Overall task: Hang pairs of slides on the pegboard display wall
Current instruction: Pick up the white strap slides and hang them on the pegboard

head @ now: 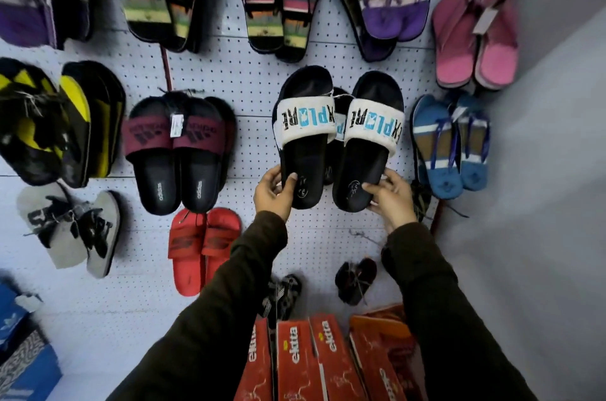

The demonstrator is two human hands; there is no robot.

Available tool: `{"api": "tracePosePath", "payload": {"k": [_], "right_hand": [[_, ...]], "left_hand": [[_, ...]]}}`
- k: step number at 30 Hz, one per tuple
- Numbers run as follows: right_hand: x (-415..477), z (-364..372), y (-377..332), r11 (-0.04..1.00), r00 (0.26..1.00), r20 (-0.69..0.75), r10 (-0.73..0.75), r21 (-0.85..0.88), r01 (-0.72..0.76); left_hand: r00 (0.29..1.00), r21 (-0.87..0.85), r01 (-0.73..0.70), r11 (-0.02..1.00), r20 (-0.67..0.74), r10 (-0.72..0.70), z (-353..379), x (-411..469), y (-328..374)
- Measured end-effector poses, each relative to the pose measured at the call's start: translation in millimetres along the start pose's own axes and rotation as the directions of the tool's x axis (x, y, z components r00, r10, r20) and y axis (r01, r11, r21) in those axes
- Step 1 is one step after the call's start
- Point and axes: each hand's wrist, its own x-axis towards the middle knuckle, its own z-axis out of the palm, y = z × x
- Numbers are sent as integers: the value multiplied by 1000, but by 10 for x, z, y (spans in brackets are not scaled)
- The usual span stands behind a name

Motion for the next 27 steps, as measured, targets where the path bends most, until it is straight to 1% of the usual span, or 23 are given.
{"api": "tracePosePath", "payload": {"k": [3,5,8,11,14,17,18,19,20,21,22,23,24,25,26,27], "right_hand": [[216,64,-217,1000,999,34,-13,-20,14],[325,124,-294,999,998,59,10,-44,-7],[444,191,-287,994,994,82,76,-79,-70],[555,190,-111,983,986,86,146,-129,-134],[635,185,114,977,981,90,170,-144,-156],[706,230,312,988,987,90,132,-97,-123],[728,250,368,992,994,84,73,-114,-63],[739,263,413,984,998,63,-23,-174,34],[736,271,438,957,988,46,-145,-248,152],[742,270,452,907,958,42,-283,-312,282],[748,270,445,835,905,59,-421,-364,413],[776,279,427,739,835,99,-541,-417,529],[795,298,395,626,762,165,-627,-476,618],[850,330,381,515,707,244,-664,-537,669],[881,375,347,416,674,320,-665,-590,691],[951,412,350,349,665,379,-644,-628,696]], "left_hand": [[999,37,-42,998,-30,43,115,193,168],[997,49,-40,998,-70,43,169,312,203],[994,55,10,998,-105,-4,209,447,111],[990,35,85,996,-114,-80,181,509,-97],[983,45,146,988,-117,-140,129,539,-349],[982,59,158,986,-113,-151,135,506,-465],[982,92,154,984,-125,-142,145,497,-462],[984,134,133,982,-136,-115,158,479,-439],[988,172,87,981,-141,-63,167,467,-417],[991,214,3,977,-133,26,172,462,-405],[980,284,-122,951,-115,160,174,454,-377],[949,372,-257,892,-77,306,177,466,-354],[901,453,-379,807,-16,433,184,480,-319],[855,511,-469,720,57,516,204,505,-273],[819,555,-529,642,134,558,230,535,-231],[790,596,-570,565,211,575,263,572,-194]]}}
